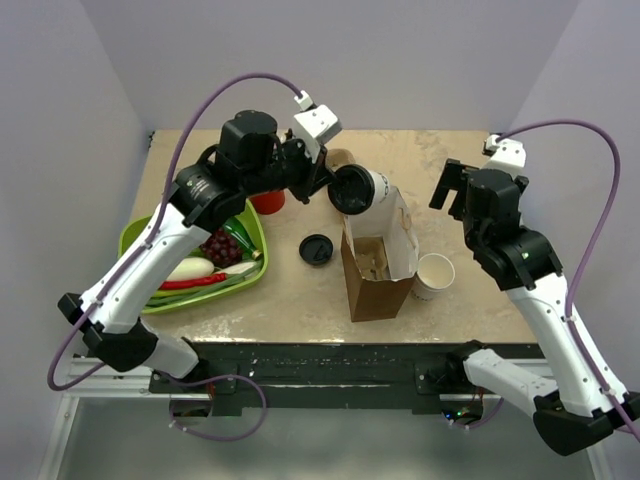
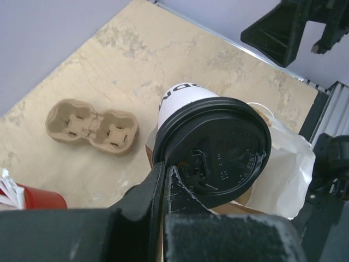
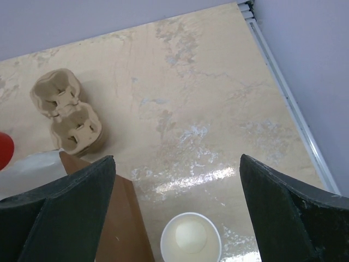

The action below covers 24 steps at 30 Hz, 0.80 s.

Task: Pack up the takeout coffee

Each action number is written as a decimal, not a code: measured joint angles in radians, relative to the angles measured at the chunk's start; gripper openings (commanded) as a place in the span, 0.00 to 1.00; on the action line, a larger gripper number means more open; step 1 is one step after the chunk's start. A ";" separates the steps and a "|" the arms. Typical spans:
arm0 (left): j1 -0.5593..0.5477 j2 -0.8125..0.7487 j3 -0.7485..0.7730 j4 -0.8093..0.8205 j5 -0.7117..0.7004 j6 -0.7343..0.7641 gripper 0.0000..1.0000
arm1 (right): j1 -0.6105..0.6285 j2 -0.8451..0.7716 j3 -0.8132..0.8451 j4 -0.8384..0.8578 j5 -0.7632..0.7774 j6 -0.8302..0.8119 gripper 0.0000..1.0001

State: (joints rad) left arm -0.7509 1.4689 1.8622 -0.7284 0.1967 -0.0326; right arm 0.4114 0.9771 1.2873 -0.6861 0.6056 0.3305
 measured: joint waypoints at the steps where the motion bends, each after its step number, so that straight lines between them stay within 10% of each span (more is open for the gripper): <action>1: -0.003 -0.007 -0.008 0.005 0.008 0.024 0.00 | 0.000 -0.003 -0.004 0.000 0.007 -0.002 0.98; 24: -0.170 0.124 0.053 -0.144 0.039 0.486 0.00 | 0.000 0.008 -0.071 0.023 0.033 -0.037 0.98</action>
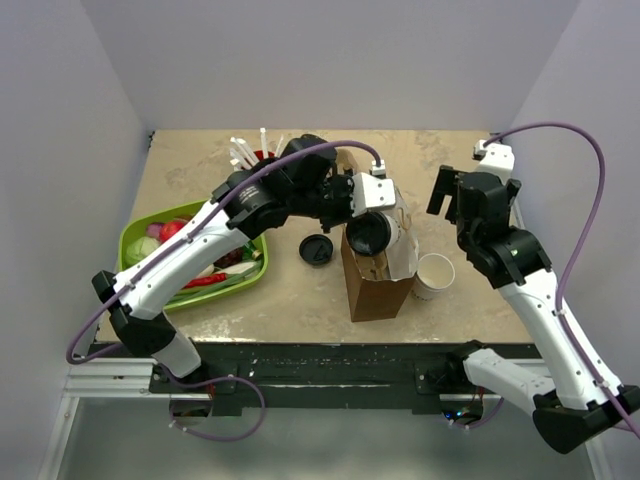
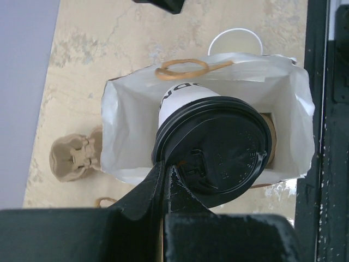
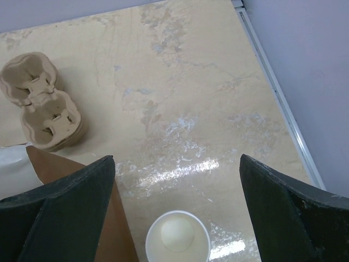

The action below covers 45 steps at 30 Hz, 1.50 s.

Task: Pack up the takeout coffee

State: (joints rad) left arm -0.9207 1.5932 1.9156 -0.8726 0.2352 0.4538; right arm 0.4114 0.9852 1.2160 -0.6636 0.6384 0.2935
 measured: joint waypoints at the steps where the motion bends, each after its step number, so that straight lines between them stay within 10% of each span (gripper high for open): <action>1: -0.008 0.000 0.000 -0.005 0.009 0.026 0.00 | 0.000 -0.002 0.000 -0.002 0.004 0.000 0.98; 16: -0.008 0.180 0.147 -0.181 0.077 0.388 0.00 | 0.000 -0.095 -0.002 -0.060 0.078 0.046 0.98; 45: -0.131 0.384 0.212 -0.369 0.153 0.582 0.00 | 0.000 -0.028 -0.066 -0.084 0.069 0.038 0.98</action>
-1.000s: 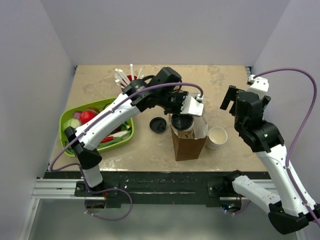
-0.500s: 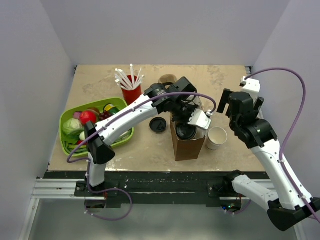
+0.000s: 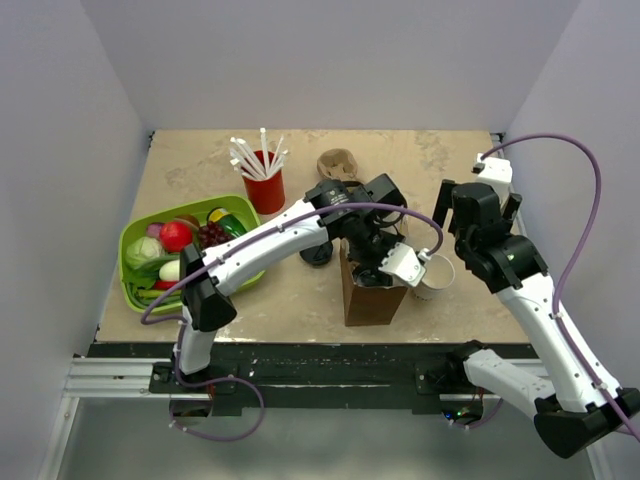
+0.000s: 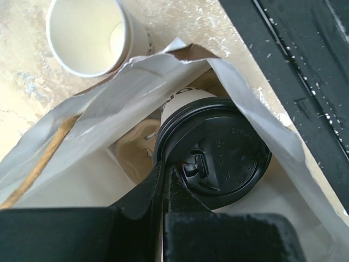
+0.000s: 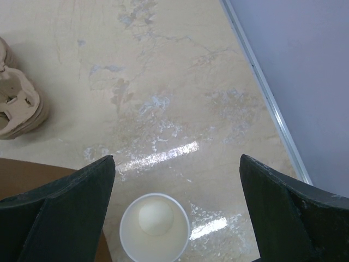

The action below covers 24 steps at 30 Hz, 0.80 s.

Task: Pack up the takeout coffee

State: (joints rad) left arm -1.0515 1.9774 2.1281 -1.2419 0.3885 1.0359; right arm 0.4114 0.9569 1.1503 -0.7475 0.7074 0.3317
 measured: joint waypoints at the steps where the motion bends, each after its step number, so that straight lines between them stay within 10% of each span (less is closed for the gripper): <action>1: -0.007 0.000 -0.002 -0.002 -0.001 0.001 0.00 | 0.000 0.000 -0.001 0.000 -0.001 0.000 0.98; 24: -0.092 0.026 -0.129 0.022 -0.025 -0.003 0.00 | 0.000 -0.002 -0.028 0.000 -0.019 -0.019 0.98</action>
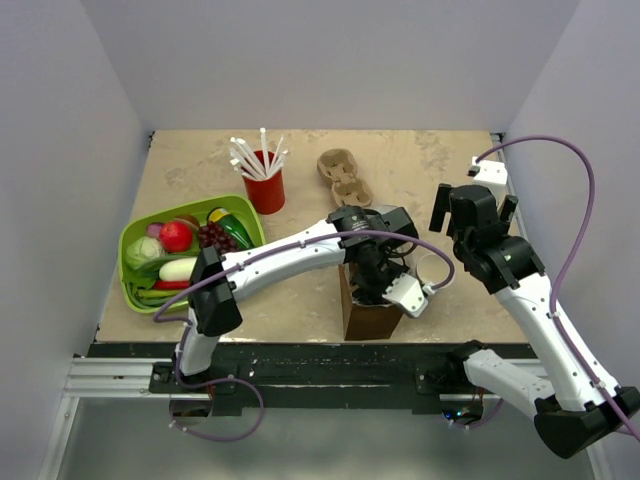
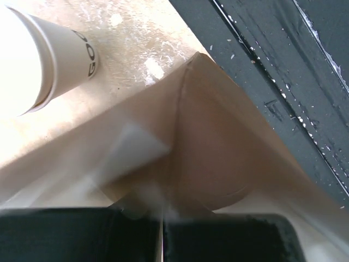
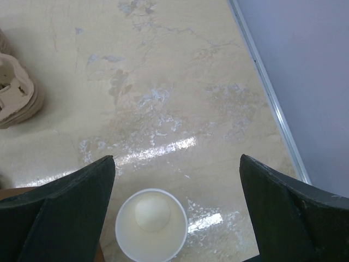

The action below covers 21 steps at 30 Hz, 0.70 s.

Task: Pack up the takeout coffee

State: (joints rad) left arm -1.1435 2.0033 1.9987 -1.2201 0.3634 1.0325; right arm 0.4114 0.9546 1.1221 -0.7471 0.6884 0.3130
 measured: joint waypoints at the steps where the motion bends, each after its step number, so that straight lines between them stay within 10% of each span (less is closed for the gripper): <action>1: -0.002 0.005 0.000 0.000 0.000 0.000 0.00 | 0.000 0.000 0.000 0.000 0.000 0.000 0.98; 21: -0.005 0.026 -0.010 0.009 -0.007 0.004 0.00 | 0.000 0.001 -0.001 0.006 0.001 -0.018 0.98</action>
State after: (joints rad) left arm -1.1488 2.0296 1.9884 -1.2114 0.3561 1.0363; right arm 0.4114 0.9554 1.1213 -0.7406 0.6891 0.2947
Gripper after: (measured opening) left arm 0.019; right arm 0.982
